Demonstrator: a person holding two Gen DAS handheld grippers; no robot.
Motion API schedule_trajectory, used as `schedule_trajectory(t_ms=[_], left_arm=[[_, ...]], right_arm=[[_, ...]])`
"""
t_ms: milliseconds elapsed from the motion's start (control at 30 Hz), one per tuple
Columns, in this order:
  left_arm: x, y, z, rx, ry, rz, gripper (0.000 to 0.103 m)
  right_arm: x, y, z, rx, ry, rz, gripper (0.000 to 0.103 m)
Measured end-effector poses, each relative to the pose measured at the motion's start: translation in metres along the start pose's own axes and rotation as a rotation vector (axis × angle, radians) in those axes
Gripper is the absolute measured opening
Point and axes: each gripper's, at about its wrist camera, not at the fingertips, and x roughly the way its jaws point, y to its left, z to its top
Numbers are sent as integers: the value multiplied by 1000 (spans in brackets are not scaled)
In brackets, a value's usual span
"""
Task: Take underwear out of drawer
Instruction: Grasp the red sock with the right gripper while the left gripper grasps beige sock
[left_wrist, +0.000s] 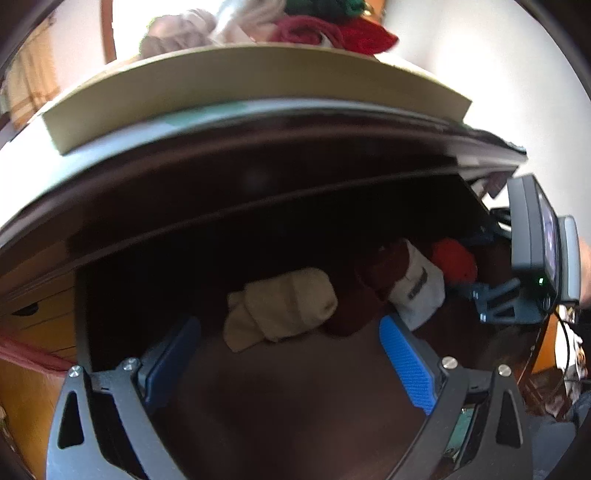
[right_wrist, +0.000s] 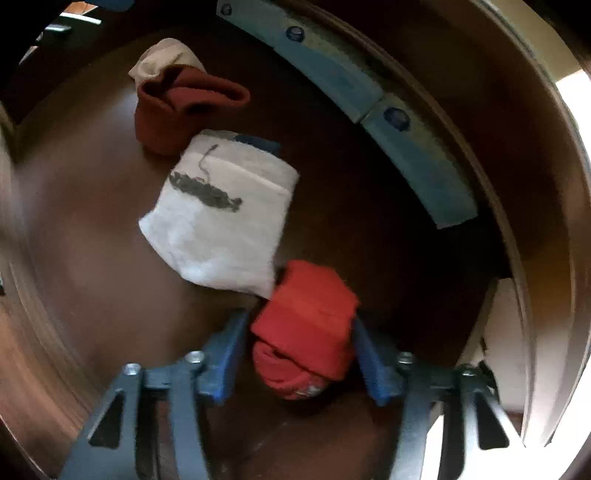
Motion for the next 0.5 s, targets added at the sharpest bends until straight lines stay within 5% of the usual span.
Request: schedule_trajectory(t_ms=[267,400,500], left_arm=[[13,-18,1,135,83,29,99],[16,-33,-2,238,100,63,99],[21,-36,-2,272,120,57,99]], right_arm=[[-5,3,-6,5,9,30,50],[-11,6,-1,30,-21,213,50],[-11,13,0,4,-19,192,50]])
